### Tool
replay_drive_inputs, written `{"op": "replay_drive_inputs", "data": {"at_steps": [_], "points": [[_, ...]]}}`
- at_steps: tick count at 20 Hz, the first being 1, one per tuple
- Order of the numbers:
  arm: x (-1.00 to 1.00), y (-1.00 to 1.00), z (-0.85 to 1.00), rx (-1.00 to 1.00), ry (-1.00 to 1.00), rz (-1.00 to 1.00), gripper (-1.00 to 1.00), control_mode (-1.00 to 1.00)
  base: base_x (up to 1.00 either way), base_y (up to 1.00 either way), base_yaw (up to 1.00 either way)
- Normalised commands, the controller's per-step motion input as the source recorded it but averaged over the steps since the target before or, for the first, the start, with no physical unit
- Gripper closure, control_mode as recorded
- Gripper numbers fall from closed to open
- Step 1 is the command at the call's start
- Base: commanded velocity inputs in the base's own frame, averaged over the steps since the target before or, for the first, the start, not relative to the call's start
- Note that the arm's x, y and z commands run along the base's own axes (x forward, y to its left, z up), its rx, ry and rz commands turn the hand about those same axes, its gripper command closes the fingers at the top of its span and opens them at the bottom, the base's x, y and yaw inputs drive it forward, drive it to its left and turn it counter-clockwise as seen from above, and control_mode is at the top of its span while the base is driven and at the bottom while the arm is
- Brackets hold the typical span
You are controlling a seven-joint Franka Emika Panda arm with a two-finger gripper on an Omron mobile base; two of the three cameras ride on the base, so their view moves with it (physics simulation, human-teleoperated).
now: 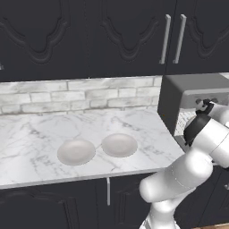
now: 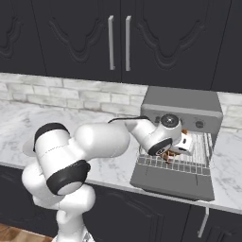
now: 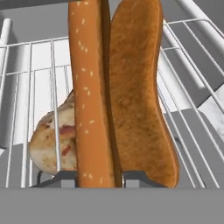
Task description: Open the toaster oven door. Place the hotdog bun on the top rack in the toaster oven and place the chicken drumstick on the bottom rack.
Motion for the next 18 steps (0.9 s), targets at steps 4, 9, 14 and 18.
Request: {"op": "replay_drive_inputs", "data": {"at_steps": [4,9,14,18], "points": [[0.0,-0.14,-0.01,0.0,-0.04,0.05,-1.0,-1.0,0.0,0.0,0.0],[0.0,-0.16,0.0,0.0,-0.1,0.05,-1.0,-1.0,0.0,0.0,0.0],[0.0,-0.26,0.09,0.02,-0.16,0.06,-1.0,-1.0,0.0,0.0,0.0],[0.0,-0.34,0.38,0.04,-0.2,0.06,-1.0,-1.0,0.0,0.0,0.0]]}}
